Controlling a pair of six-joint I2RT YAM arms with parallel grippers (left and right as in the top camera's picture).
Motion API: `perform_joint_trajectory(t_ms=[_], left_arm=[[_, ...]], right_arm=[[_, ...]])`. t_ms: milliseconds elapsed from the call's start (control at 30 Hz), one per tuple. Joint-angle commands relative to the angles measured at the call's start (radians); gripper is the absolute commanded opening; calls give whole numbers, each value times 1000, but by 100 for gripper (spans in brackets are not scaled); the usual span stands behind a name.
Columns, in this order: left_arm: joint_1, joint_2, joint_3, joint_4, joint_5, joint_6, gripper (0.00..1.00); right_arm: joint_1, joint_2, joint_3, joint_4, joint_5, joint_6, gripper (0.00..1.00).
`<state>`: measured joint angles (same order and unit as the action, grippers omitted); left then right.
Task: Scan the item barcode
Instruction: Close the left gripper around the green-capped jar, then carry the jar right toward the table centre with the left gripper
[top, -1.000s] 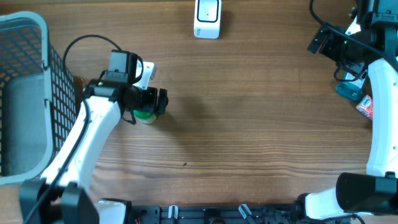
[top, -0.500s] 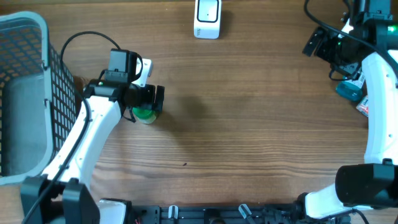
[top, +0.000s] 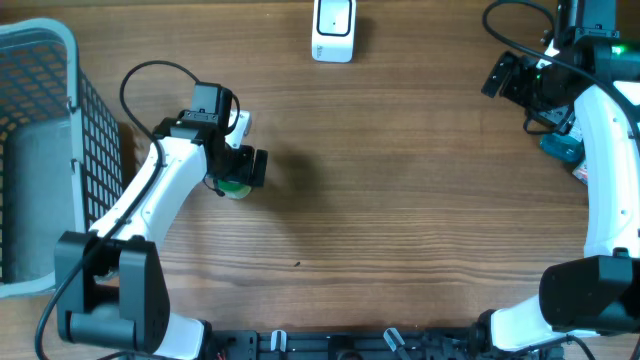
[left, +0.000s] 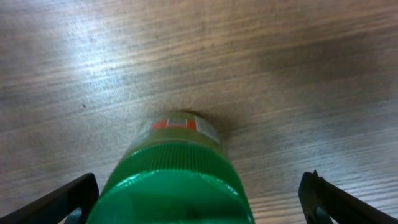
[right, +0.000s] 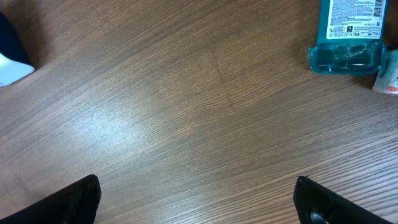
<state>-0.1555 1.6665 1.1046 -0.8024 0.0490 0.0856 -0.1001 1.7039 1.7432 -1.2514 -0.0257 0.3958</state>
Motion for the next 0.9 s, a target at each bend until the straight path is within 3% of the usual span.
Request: perform_joint_trajectory(t_ms=[0,133,267,500,867], left_arm=[[17,17,12,-11,-14,11,96],[35,17,11,-30,-14,11,77],[49,17,10,-38,-14,11,74],[50,17,9,-44,-13,11,55],[46,14,18,-87,32,3,58]], right_arm=[[2,14,-5,5,-13,-11,100],[2,14,-5,6,-13,-11,100],[2,14,-5,6,-13,-11,100],[2,14,-5,6,-14,-11,100],[2,14,-5,9,-14,-11,100]])
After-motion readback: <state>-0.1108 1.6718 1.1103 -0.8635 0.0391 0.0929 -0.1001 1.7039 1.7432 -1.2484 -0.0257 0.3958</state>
